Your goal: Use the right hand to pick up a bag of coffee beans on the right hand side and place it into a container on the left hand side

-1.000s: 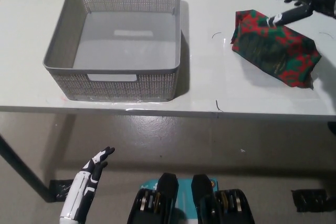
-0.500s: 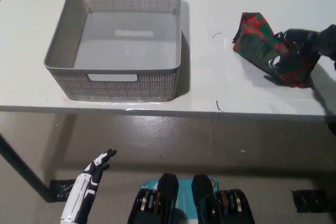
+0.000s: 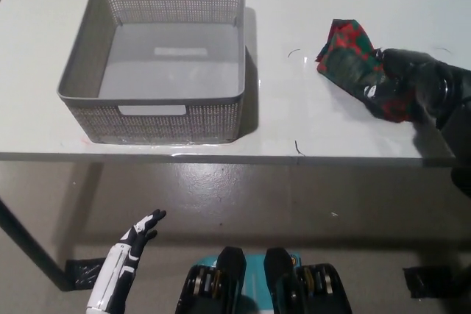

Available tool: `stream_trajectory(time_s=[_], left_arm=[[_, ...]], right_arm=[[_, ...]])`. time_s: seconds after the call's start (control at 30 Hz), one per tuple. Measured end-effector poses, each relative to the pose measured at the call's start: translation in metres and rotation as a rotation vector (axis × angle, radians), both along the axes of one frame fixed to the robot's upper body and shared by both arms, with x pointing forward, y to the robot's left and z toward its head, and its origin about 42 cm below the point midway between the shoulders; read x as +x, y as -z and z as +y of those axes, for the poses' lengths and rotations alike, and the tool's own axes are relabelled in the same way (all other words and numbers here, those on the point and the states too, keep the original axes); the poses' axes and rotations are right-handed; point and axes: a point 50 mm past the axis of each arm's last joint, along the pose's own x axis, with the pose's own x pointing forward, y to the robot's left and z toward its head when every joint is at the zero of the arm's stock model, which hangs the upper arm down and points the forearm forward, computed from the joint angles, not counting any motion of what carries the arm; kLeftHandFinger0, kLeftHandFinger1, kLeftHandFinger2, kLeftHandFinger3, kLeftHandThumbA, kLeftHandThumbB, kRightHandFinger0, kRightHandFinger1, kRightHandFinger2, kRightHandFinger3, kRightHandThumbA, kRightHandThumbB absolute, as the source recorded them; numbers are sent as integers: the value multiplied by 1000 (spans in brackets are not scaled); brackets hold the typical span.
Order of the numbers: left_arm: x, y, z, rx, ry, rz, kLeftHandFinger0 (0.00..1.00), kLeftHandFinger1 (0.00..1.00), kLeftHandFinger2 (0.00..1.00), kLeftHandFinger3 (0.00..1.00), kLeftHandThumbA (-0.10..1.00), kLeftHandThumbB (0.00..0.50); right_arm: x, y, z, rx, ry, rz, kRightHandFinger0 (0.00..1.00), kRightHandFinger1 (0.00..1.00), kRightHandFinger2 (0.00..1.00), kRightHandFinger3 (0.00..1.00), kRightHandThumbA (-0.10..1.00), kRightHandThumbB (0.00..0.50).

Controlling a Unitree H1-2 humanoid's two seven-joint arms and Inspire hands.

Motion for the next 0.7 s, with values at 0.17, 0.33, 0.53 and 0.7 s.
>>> stream_trajectory(time_s=[0.17, 0.33, 0.53, 0.7], left_arm=[[1, -1, 0, 0, 1, -3, 1000, 1000, 1000, 1000, 1000, 297], [5, -3, 0, 0, 4, -11, 1000, 1000, 1000, 1000, 1000, 286], [6, -4, 0, 2, 9, -16, 1000, 1000, 1000, 1000, 1000, 267], [7, -5, 1, 6, 12, -17, 1000, 1000, 1000, 1000, 1000, 262]], right_arm=[[0, -1, -2, 30, 0, -141, 124, 646, 996, 1000, -100, 149], [-6, 12, -7, 63, 4, -235, 74, 540, 958, 1000, -100, 136], [-9, 16, -9, 120, 8, -350, 4, 532, 973, 927, -100, 158], [-5, 2, -4, 188, 6, -414, 0, 478, 906, 959, -100, 172]])
